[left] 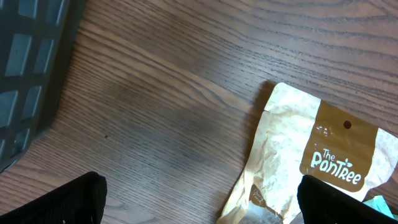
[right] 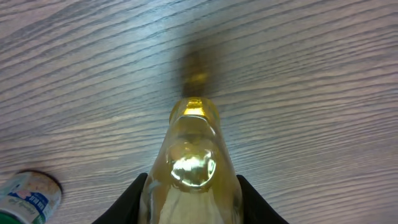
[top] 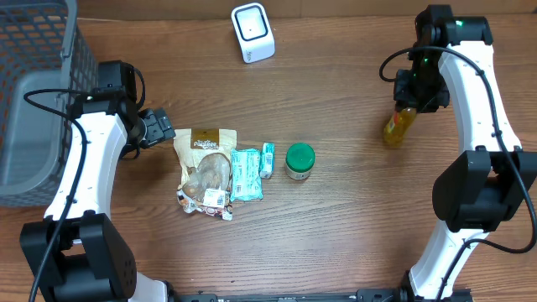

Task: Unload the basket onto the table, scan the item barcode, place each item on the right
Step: 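Move the yellow bottle right and set it upright on the table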

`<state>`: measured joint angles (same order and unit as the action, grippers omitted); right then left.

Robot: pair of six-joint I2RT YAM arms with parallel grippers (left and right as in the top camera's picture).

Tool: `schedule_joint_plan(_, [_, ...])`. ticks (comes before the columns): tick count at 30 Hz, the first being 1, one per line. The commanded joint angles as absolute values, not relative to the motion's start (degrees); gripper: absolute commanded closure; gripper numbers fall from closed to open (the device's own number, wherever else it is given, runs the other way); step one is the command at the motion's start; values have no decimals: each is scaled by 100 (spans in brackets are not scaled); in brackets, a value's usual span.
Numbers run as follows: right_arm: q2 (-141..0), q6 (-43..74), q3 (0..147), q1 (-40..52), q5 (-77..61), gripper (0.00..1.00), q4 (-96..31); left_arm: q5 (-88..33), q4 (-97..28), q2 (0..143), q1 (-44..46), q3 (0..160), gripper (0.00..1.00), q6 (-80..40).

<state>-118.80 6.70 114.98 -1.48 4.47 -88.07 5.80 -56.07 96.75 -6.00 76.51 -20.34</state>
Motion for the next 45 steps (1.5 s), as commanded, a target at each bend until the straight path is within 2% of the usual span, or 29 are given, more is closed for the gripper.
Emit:
schedule_joint_plan(1, [-11843,794,11507,-163,596,81,-8799,574,-5607,9546,-598,7673,0,-1907])
schedule_joint_plan(5, [-11843,1033,11507,-163,598,81,-8720,574,-5607,9546,-598,7673,0,-1907])
schedule_joint_plan(7, [-11843,1050,11507,-163,598,76,-8573,574,-5607,9546,-598,7673,0,-1907])
schedule_joint_plan(29, [-11869,1083,11502,-202,972,74,-8536,574,-5607,9546,-598,7673,1,-1907])
schedule_joint_plan(40, [-11869,1201,10704,-432,1048,70,-7909,574,-5607,9546,-598,7673,0,-1907])
schedule_joint_plan(44, [-11869,1201,10637,-432,1048,43,-7876,574,-5607,9546,-598,7673,1,-1907])
schedule_joint_plan(45, [-11869,1201,10637,-432,1048,29,-7878,574,-5607,9546,-598,7673,0,-1907])
